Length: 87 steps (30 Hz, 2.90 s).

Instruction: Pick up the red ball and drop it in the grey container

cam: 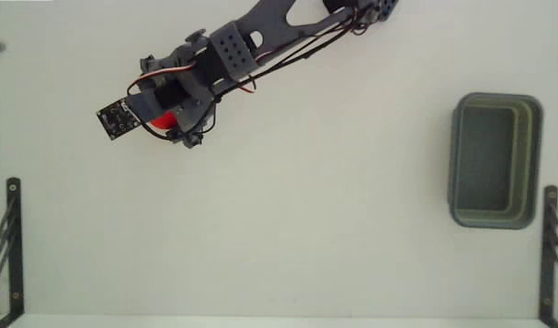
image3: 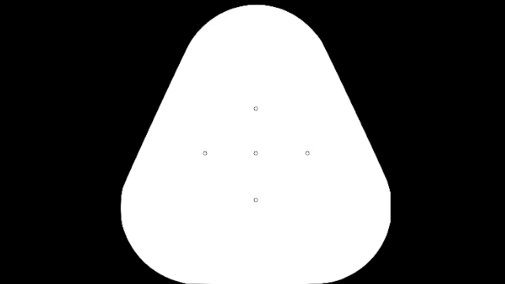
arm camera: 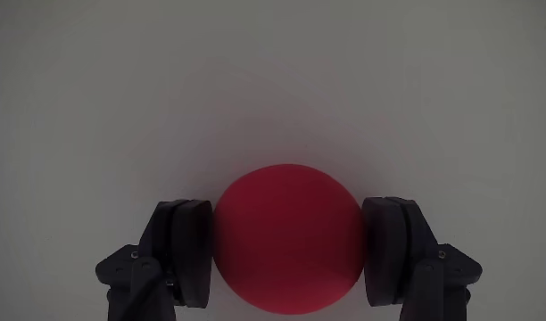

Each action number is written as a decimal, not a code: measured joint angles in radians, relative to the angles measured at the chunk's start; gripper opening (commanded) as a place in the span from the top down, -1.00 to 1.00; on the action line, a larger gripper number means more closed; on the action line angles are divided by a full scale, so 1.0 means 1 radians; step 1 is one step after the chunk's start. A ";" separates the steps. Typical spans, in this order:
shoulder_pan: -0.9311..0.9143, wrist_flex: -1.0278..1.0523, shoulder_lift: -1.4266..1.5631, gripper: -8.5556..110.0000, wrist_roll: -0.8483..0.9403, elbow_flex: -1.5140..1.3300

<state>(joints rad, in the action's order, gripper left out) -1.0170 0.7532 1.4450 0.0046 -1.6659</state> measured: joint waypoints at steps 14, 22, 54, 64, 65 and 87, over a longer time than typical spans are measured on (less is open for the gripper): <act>0.000 0.000 0.000 -0.83 0.000 0.000; 0.000 0.000 0.000 -0.79 0.000 0.000; 0.000 0.000 0.000 -0.66 0.000 0.000; 0.000 0.000 0.000 -0.61 0.000 0.000; 0.000 0.000 0.000 -0.61 0.000 0.000; 0.000 0.000 0.000 -0.52 0.000 0.000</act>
<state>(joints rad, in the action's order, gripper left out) -1.0170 0.7532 1.4450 0.0046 -1.6659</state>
